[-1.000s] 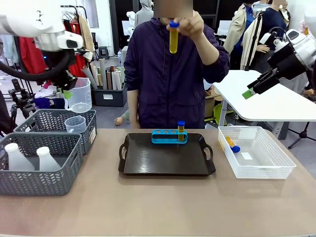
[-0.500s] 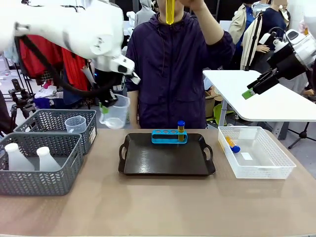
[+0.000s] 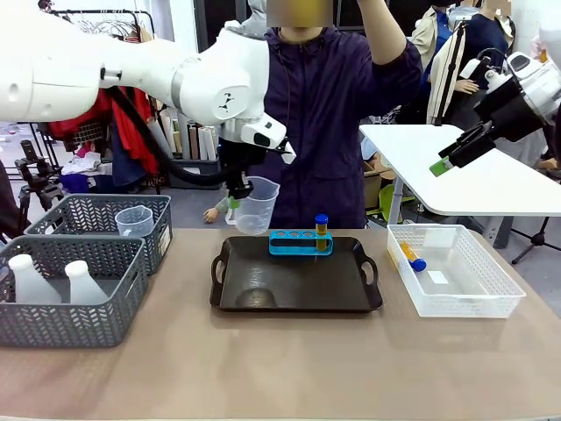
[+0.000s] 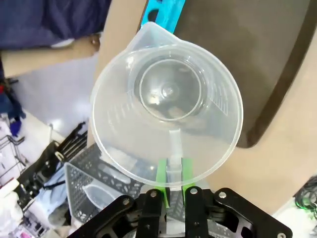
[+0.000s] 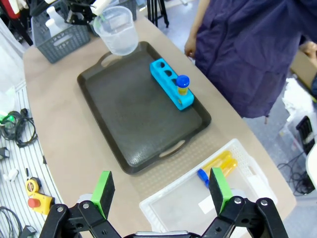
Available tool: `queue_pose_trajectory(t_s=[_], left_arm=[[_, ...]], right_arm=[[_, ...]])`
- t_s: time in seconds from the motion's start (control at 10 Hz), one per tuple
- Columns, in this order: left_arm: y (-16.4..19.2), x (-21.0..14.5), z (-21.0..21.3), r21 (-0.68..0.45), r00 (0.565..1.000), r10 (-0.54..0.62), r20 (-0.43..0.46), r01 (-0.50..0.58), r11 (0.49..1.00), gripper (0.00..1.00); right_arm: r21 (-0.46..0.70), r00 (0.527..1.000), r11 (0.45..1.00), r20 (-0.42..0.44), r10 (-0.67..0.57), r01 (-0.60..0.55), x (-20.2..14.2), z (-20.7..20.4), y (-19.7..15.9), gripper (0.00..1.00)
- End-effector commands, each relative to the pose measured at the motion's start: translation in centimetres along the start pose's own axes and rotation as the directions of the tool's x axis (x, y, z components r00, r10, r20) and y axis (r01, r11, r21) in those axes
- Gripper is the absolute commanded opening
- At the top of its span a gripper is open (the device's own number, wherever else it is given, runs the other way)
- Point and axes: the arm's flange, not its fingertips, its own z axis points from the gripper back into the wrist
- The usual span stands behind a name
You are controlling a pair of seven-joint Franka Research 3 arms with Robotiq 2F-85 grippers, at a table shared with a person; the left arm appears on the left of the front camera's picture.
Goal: Prepare the laboratory tools.
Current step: Pick up one Large Measuring Cup and place it on the Handle tray.
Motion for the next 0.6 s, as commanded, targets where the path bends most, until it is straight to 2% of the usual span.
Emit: queue_pose_trajectory(t_s=[0.0, 0.1, 0.5], left_arm=[[0.3, 0.4, 1.2, -0.066, 1.0, -0.016, 0.026, 0.017, 0.998, 0.0], [0.0, 0.0, 0.0, 0.0, 1.0, 0.0, 0.0, 0.0, 1.0, 0.0], [-0.1, 0.7, 0.2, -0.014, 1.0, -0.006, 0.014, 0.006, 1.0, 0.0]], right_arm=[[0.008, 1.0, 1.0, 0.016, 0.001, -0.001, 0.1, 0.1, 0.0, 1.0], [0.008, 1.0, 1.0, 0.016, 0.001, -0.001, 0.1, 0.1, 0.0, 1.0], [0.008, 1.0, 1.0, 0.016, 0.001, -0.001, 0.1, 0.1, 0.0, 1.0]])
